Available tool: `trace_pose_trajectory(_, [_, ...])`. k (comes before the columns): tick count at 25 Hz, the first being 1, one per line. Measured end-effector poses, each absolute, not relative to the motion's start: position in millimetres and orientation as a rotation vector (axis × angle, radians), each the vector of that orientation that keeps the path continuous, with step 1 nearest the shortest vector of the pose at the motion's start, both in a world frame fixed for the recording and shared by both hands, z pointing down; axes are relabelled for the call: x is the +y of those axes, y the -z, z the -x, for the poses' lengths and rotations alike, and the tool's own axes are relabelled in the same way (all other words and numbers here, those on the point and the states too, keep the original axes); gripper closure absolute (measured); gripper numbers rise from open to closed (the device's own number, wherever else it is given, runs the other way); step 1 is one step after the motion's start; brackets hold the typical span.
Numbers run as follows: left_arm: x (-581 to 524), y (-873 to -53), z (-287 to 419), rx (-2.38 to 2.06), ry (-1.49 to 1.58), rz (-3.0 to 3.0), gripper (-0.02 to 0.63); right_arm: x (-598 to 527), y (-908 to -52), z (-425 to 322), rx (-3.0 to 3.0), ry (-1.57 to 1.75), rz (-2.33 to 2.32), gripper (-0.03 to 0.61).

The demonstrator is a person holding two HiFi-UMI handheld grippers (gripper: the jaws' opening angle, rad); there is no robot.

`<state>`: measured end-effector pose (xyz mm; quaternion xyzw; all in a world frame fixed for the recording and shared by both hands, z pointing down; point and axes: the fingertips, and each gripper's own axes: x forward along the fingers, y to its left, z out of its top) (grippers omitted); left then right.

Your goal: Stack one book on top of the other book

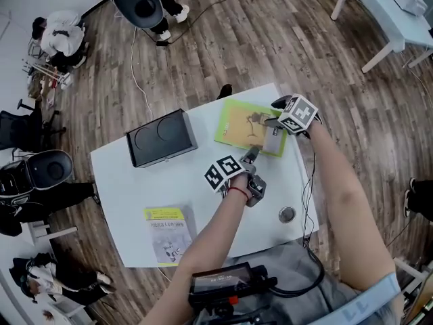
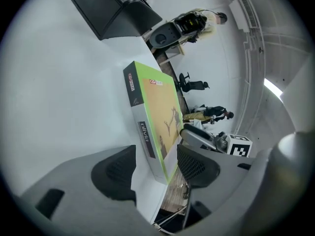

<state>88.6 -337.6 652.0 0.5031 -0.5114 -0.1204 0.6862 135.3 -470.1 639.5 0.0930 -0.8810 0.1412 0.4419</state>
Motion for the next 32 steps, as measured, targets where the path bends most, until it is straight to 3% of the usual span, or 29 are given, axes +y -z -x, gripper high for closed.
trace_pose_trajectory(11, [-351.5,-663.5,-76.5,-1.255,0.247,-1.039,0.364,-469.0,-650.5,-134.9,-2.178,-0.503,-0.118,0.327])
trace_pose_trajectory(15, [-349.5,-668.9,-74.8,-1.278,0.231,-0.999,0.430,-463.2,-653.3,-133.5,-2.172,-0.531,-0.093,0.327])
trace_pose_trajectory(32, [-336.0,-672.1,-72.0,-1.263,0.170,-1.071,0.439,-438.4,-657.4,-148.7,-2.141,-0.647,-0.251,0.327])
